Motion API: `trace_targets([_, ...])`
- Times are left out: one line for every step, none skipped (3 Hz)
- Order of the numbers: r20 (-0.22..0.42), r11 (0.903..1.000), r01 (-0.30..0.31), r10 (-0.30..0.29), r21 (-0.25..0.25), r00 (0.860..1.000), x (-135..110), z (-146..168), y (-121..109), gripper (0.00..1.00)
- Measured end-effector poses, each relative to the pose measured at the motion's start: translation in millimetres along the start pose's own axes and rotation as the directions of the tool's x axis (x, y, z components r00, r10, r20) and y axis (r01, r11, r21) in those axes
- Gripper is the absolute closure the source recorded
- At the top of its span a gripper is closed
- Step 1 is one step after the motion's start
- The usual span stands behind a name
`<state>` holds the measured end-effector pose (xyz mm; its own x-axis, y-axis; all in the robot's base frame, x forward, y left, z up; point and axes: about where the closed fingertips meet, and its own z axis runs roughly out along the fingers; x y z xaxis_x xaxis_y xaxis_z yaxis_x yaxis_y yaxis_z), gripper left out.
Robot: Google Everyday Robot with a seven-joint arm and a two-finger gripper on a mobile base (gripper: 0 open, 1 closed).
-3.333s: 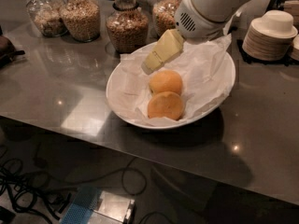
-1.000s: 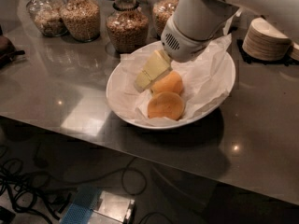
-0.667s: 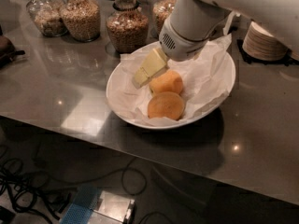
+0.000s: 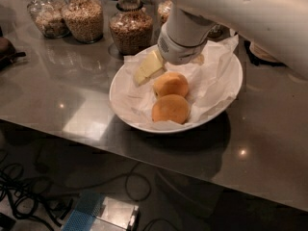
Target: Pick orange from white bowl
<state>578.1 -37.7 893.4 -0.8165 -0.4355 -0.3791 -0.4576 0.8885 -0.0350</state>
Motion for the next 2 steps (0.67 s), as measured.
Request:
trace_targets([0.006, 0.9975, -0.048, 0.048, 0.051, 0.999, 11, -3, -3, 0.05])
trace_targets([-0.014, 0.9932, -0.076, 0.077, 0.088, 0.997, 24, -1, -4, 0.11])
